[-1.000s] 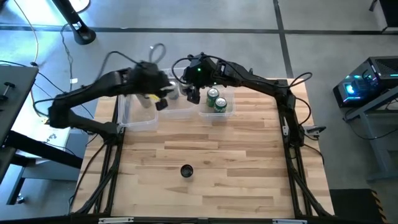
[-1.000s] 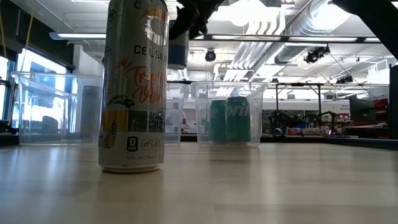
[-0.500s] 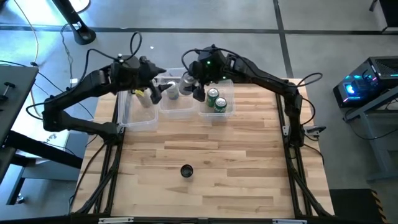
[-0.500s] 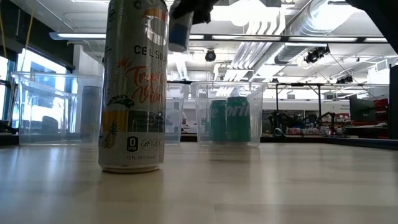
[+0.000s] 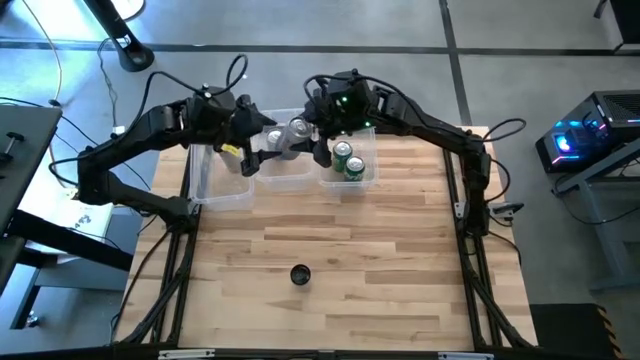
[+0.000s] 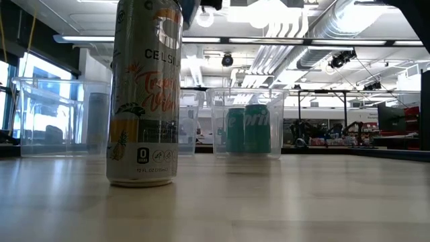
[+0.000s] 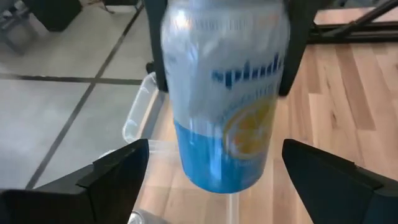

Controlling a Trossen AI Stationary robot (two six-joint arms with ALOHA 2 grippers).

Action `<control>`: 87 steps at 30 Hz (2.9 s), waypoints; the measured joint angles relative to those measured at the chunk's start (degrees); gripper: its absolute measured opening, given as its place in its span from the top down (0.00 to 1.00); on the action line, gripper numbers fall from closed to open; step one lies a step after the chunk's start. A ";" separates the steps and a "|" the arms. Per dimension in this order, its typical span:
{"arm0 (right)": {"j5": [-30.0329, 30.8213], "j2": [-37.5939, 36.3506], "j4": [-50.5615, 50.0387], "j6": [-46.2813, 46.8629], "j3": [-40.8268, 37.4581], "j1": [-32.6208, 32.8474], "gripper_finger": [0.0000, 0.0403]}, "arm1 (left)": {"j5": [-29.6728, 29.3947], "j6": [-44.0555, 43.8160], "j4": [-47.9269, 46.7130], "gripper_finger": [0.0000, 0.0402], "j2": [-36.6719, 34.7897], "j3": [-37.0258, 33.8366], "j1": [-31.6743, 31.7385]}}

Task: Sort soda cans
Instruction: Put the blue white soda can into the middle transparent bin

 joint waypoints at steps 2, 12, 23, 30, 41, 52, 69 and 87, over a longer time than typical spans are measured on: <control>-1.56 -0.44 0.69 0.16 0.00 0.35 0.31 | 0.53 -1.18 -0.11 0.10 0.00 0.00 -0.37; -5.61 -1.24 3.86 0.36 0.00 1.95 0.31 | 6.28 -6.45 5.65 0.10 0.68 -1.55 -1.53; -5.61 -1.11 3.90 1.42 -0.17 2.12 0.31 | 4.41 -7.52 11.01 0.16 2.16 -3.61 -3.47; -2.70 -0.91 2.25 2.18 1.46 2.23 0.24 | 3.69 -6.95 9.08 0.32 1.77 -3.58 -3.45; 4.40 -4.02 2.81 4.60 4.50 0.29 0.07 | 0.08 -8.24 9.22 0.32 -1.16 -8.63 -1.32; 2.69 -0.51 5.88 9.43 2.49 -0.57 0.07 | 0.88 -16.96 31.04 0.32 -10.08 -30.04 3.73; 2.92 10.24 9.65 13.46 2.45 -3.48 0.09 | -7.92 -22.50 43.59 0.32 -11.90 -47.33 4.27; 4.35 17.85 12.11 19.96 2.47 -4.48 0.10 | -18.48 -23.31 61.15 0.32 -9.40 -54.51 4.82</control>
